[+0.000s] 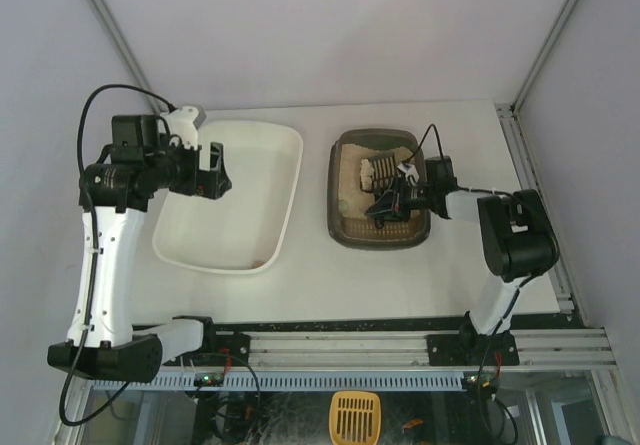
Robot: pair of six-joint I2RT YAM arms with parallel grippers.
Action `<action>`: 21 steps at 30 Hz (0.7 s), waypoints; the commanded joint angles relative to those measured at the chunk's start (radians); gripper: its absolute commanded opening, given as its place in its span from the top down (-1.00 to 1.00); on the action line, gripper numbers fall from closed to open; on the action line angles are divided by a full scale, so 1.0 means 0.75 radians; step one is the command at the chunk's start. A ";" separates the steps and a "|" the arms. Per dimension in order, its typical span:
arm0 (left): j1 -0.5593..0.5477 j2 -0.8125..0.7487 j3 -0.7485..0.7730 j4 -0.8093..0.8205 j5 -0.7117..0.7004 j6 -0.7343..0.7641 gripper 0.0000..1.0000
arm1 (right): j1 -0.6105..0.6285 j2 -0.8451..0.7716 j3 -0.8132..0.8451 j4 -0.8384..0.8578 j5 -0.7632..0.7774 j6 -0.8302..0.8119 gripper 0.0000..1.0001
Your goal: Clean the litter box
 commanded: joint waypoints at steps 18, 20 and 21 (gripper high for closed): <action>0.010 -0.125 -0.233 -0.053 0.177 0.192 -0.98 | -0.033 -0.279 -0.582 1.598 -0.146 0.556 1.00; 0.010 -0.127 -0.239 -0.050 0.183 0.190 -0.98 | -0.055 -0.218 -0.611 1.720 -0.134 0.619 1.00; 0.011 -0.128 -0.239 -0.047 0.182 0.191 -0.98 | -0.056 -0.173 -0.612 1.784 -0.126 0.665 1.00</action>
